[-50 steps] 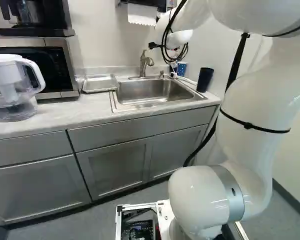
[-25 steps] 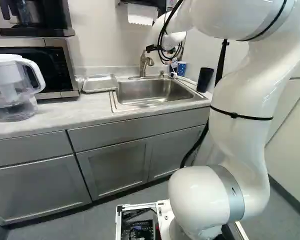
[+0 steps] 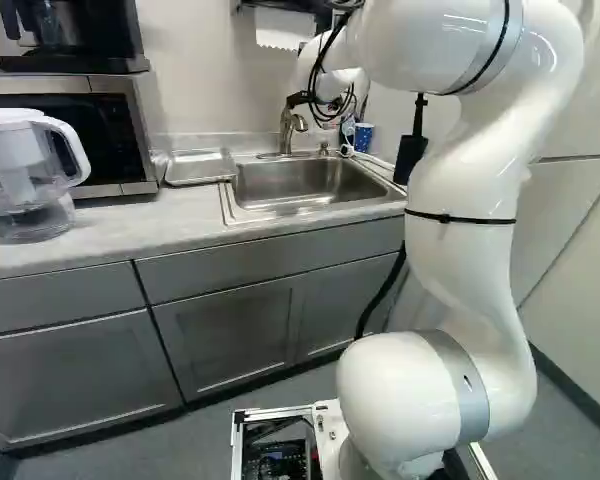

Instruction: Rinse the cup and place it in the tray

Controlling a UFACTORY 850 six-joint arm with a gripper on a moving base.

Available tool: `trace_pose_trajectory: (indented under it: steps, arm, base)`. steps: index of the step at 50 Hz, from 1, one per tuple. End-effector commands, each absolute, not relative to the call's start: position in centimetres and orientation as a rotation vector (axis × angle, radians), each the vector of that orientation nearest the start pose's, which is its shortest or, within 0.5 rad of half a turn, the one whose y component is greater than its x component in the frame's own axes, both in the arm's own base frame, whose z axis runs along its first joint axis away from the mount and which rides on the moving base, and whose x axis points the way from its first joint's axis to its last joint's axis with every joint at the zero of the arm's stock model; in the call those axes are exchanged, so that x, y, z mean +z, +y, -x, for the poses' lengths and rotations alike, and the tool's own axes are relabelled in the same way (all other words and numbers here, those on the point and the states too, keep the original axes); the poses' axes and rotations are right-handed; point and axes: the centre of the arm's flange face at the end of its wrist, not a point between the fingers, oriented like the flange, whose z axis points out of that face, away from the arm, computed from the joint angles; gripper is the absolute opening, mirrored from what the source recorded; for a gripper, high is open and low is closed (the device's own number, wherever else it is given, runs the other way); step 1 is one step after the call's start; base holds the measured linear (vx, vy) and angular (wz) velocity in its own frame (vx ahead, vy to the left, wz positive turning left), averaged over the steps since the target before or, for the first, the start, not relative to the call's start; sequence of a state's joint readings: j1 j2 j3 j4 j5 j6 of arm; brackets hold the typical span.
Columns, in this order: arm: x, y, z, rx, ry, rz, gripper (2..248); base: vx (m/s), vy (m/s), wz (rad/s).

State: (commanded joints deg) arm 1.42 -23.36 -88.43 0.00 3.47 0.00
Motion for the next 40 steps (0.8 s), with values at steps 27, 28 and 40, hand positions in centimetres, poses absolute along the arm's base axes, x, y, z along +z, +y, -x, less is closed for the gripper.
trace_pose_trajectory:
  steps: [27, 28, 40]
  arm:
    - [64.3, 2.5, -71.2, -1.782, -0.046, 2.562, 247]
    - [64.3, 2.5, -71.3, -1.784, -0.046, 2.561, 247]
    - [64.5, 2.5, -71.6, -1.832, -0.045, 2.526, 247]
  base:
    - [0.000, 0.000, 0.000]
    - [0.000, 0.000, 0.000]
    - [0.000, 0.000, 0.000]
